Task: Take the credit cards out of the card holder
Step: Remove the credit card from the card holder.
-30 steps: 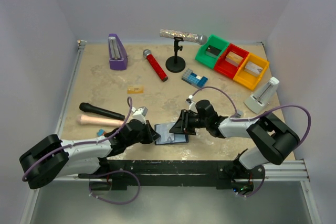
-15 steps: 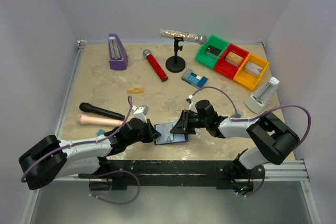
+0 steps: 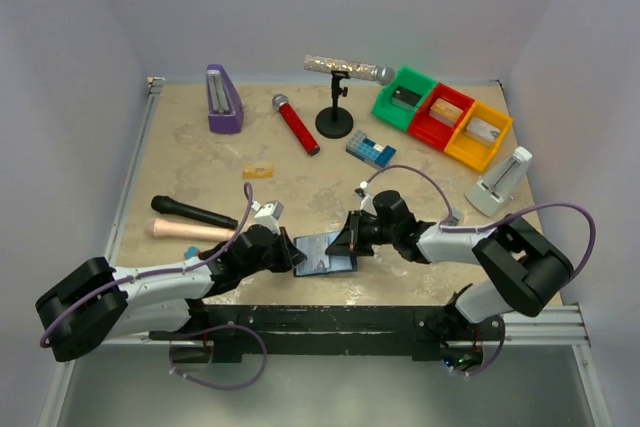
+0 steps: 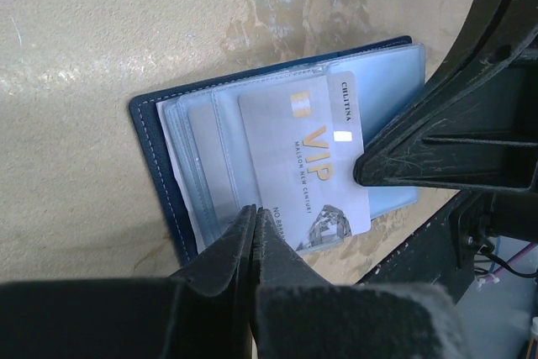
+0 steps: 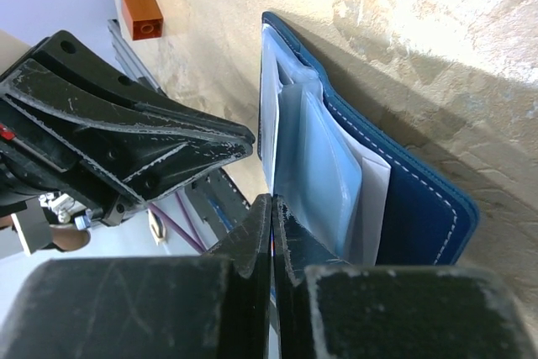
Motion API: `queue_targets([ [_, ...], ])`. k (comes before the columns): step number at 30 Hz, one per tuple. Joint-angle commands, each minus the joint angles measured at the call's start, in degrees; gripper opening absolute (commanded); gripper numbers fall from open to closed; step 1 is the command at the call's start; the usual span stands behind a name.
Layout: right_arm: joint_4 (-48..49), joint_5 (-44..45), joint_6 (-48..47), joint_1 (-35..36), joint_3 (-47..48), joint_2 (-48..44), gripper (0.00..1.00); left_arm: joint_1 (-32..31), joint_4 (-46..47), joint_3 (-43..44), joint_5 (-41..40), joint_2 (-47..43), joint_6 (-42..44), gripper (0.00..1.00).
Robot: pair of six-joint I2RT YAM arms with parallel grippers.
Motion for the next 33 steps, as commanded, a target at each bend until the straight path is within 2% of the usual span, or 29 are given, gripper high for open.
queue_targets([
  [1,0.05,0.42,-0.66,0.38,1.02,-2.55,0.0,-0.07,0.37,1.69,-0.82,-0.31,1.34,0.0],
  [16,-9.96,4.11,-3.9,-0.59,-0.11,-9.4,0.0,0.02,-1.38,0.64,-2.58,-2.5,1.17,0.0],
  [27,-28.68,7.45,-11.37,-1.12,4.09,-24.51,0.0,1.6,-10.16,4.85,-5.13,-13.49,3.71,0.0],
  [30,-33.51,6.31,-14.62,-1.29,6.03,-27.59,0.0,2.39,-13.42,6.87,-5.65,-17.35,5.03,0.09],
  [32,-36.94,2.9,-18.3,-1.29,8.66,-28.83,0.0,2.91,-14.39,8.1,-5.48,-20.43,6.52,0.2],
  [33,-39.22,1.14,-20.67,-1.29,10.15,-29.27,0.0,3.35,-14.39,8.45,-5.22,-22.27,7.31,0.3],
])
